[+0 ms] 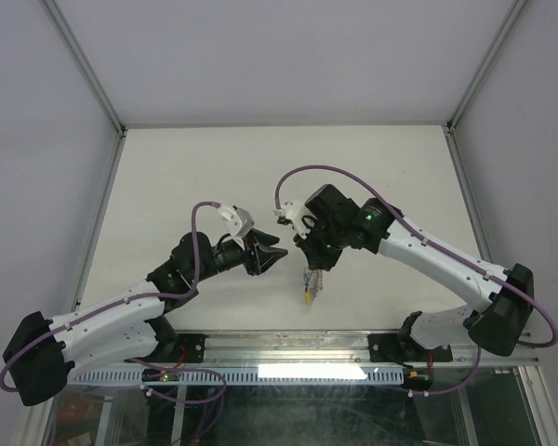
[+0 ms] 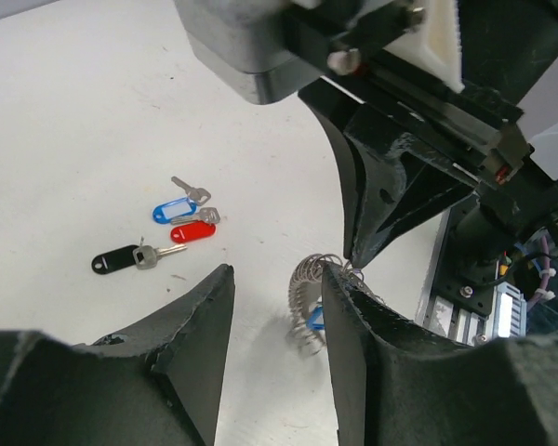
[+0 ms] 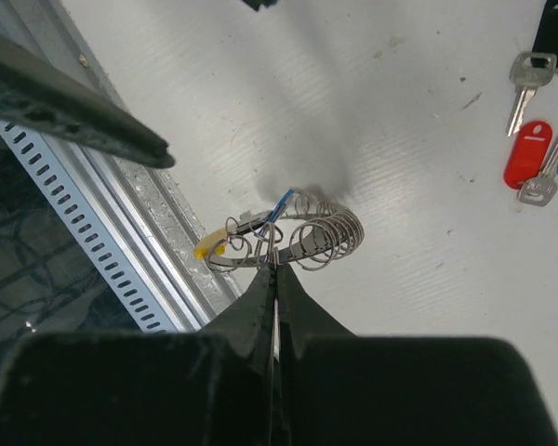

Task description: Put the keys on the keyring

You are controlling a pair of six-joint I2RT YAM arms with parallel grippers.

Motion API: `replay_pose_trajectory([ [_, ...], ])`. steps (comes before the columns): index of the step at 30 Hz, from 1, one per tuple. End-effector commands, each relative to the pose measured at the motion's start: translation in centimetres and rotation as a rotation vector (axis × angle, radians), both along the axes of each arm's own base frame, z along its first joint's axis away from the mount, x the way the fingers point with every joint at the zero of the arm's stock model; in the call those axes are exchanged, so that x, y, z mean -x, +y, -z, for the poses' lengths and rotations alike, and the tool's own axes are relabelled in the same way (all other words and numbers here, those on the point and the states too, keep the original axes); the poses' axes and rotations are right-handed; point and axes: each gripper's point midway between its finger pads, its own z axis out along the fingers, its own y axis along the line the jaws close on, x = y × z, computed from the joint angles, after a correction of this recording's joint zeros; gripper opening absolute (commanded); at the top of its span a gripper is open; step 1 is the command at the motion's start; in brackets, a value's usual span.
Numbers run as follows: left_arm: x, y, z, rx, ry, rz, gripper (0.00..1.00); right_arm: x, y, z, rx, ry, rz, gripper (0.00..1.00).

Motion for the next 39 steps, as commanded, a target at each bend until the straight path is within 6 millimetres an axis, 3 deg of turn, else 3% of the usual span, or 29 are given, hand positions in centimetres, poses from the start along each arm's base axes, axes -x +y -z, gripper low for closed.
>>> replay_pose_trajectory([
  [1, 0.4, -0.1, -1.1, 0.069, -0.057, 0.024, 0.42, -0.1, 0.5, -0.6, -0.021, 0.065, 0.054, 0.00],
  [9, 2.1, 0.3, -1.2, 0.135, -0.200, 0.095, 0.43, 0.0, 0.8, 0.0, -0.038, 0.153, 0.071, 0.00],
  [26, -1.3, -1.9, 1.8, 0.083, -0.048, 0.008, 0.43, 0.6, 2.1, -1.8, -0.159, 0.154, 0.014, 0.00],
  [39, 1.2, -3.9, 4.0, -0.003, -0.031, 0.206, 0.41, 0.4, 2.0, -1.7, -0.156, 0.140, 0.021, 0.00],
])
